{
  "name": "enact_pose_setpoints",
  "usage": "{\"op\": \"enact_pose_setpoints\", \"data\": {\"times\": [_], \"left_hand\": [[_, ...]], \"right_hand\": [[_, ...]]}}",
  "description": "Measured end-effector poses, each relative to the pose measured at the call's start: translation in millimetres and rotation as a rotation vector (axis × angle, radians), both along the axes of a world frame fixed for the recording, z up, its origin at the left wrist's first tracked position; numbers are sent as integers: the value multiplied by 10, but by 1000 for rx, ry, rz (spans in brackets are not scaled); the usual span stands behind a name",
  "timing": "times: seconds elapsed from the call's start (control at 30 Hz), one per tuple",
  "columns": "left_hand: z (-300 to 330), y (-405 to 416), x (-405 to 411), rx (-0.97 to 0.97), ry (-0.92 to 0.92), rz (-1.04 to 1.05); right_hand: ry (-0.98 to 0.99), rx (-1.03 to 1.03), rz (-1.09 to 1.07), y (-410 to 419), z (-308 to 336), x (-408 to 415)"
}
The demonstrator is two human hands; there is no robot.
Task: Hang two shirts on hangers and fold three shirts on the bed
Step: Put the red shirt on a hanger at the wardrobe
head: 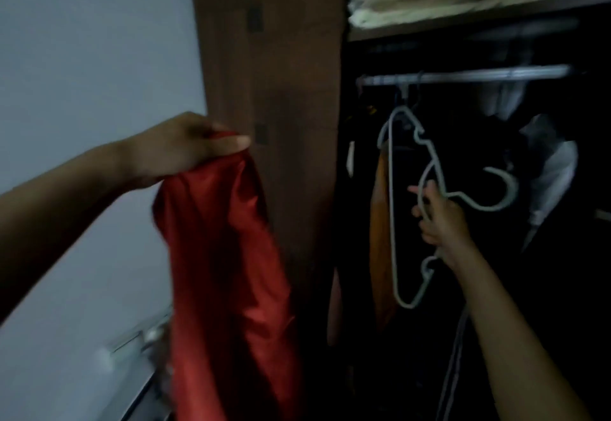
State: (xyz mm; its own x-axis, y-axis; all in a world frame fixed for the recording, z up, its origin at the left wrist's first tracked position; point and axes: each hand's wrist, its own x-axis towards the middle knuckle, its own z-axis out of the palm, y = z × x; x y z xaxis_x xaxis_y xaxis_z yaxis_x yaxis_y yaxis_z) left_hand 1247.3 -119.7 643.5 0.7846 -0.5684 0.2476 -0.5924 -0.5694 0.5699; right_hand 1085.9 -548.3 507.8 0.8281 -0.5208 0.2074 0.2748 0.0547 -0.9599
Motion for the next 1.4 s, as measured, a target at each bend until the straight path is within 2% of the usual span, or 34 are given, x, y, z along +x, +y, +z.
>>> {"op": "enact_pose_setpoints", "data": {"times": [0.03,0.1,0.17,0.23,0.3,0.37,0.47,0.53,0.6,0.7,0.77,0.83,0.87,0.97,1.0,1.13,1.3,1.37,1.4], "left_hand": [[98,-91,-670,-55,-15,2],[150,-110,-1107,-113,-4,0],[154,-44,-1401,-123,31,-38],[189,14,-1535,-138,91,4],[229,69,-1618,-151,102,61],[250,102,-1676,-198,118,97],[214,61,-1804,-322,133,140],[163,-60,-1942,-455,169,108],[117,-179,-2131,-542,186,70],[51,-198,-2404,-647,283,33],[31,-203,-2533,-743,416,-1],[-51,-133,-2664,-726,458,2],[-110,-58,-2707,-639,332,36],[-227,277,-2808,-12,-515,193],[-222,392,-2827,158,-688,228],[-106,702,-2734,544,-936,358],[159,653,-2581,704,-1261,435],[213,646,-2463,759,-1293,445],[236,668,-2422,807,-1239,410]], "right_hand": [[-63,2,124,124,-63,-185],[-102,36,390,363,-187,-570],[-21,-54,626,662,-281,-866],[160,-272,767,940,-267,-1014],[341,-553,811,1162,-167,-1065],[452,-739,761,1312,-116,-1041],[452,-842,690,1614,-180,-909],[423,-894,719,1927,-222,-804],[449,-832,878,2242,-243,-750],[450,-590,1104,2539,-352,-696],[359,-451,1073,2710,-469,-669],[256,-278,972,2859,-562,-654],[202,-190,932,2901,-567,-652],[40,-85,832,2802,-441,-617],[0,-87,804,2745,-373,-605],[-165,-107,769,2708,-168,-552],[-368,-290,659,2790,154,-460],[-407,-386,646,2751,213,-416],[-415,-426,643,2714,227,-393]]}}
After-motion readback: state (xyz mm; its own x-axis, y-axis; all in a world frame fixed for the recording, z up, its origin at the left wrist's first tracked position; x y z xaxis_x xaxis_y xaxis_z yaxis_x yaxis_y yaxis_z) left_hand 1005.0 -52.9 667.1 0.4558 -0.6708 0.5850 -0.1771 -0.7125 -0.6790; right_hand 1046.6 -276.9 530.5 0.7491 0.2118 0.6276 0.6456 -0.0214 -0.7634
